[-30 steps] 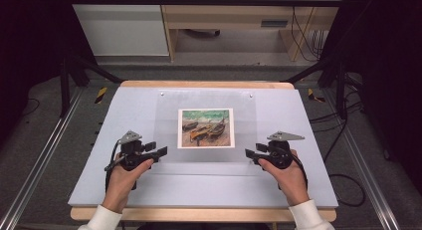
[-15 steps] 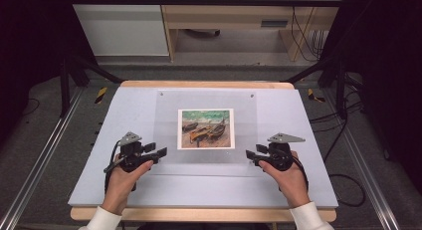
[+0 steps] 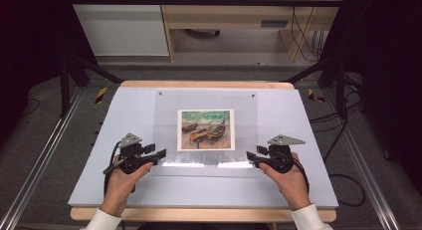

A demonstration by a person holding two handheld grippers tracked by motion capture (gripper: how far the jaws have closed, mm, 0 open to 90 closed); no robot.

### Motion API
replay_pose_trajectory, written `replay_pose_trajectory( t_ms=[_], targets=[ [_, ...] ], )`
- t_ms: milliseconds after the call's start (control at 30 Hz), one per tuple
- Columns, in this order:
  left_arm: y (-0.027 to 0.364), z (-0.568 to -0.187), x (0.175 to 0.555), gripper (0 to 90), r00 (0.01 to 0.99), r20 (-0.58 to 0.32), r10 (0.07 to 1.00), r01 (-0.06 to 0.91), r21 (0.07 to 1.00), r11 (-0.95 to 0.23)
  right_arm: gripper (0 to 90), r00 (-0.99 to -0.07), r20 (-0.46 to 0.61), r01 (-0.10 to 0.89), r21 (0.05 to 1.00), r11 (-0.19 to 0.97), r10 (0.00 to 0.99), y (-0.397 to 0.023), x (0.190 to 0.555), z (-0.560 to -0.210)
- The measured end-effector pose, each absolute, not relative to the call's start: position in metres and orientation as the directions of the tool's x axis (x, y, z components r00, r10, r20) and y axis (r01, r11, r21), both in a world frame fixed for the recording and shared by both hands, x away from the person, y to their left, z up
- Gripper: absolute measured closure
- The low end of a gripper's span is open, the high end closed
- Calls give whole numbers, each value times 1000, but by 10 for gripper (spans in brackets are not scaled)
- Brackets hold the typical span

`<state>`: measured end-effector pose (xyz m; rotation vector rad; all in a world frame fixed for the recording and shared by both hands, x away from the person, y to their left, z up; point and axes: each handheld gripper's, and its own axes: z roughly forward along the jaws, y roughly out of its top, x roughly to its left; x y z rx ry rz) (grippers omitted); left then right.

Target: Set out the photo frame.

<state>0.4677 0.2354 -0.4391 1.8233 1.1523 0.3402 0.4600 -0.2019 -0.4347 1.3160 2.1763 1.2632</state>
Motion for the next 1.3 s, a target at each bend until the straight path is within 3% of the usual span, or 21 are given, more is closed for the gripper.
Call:
replay_pose_trajectory(
  t_ms=[1300],
  targets=[
    [236,-438,448,535,527,-164,834,542,820,-181,619,-539,79,521,813,259,838,-201,435,-436]
  ],
)
